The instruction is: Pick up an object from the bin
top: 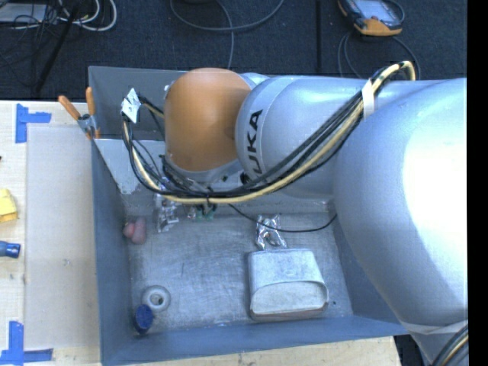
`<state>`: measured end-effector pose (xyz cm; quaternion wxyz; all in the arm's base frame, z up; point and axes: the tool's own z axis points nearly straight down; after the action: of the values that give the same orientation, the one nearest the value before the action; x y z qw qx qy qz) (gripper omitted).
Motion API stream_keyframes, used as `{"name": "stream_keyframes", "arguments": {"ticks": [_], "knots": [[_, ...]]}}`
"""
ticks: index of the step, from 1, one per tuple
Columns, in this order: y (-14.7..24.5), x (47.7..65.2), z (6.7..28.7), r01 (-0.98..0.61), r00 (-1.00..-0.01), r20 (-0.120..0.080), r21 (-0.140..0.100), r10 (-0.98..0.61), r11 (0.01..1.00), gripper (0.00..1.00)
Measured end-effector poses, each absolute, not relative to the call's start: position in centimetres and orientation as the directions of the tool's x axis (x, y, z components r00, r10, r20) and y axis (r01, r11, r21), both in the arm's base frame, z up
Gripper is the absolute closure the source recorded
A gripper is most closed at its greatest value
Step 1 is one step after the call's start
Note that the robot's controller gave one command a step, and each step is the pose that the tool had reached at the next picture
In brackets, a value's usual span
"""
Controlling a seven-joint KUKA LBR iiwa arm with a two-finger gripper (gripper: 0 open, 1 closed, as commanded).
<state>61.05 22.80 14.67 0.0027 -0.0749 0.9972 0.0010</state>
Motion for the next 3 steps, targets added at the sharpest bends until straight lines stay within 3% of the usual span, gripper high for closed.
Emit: {"name": "stream_keyframes", "arguments": {"ticks": [1, 2, 3], "knots": [[17.3, 59.5, 13.8, -0.257, -0.966, 0.003, -0.001, -0.257, 0.966, 1.00], [13.5, 50.7, 12.6, -0.274, -0.962, 0.010, 0.000, -0.274, 0.962, 1.00], [13.6, 51.0, 12.7, -0.271, -0.962, 0.003, 0.001, -0.271, 0.962, 0.00]]}}
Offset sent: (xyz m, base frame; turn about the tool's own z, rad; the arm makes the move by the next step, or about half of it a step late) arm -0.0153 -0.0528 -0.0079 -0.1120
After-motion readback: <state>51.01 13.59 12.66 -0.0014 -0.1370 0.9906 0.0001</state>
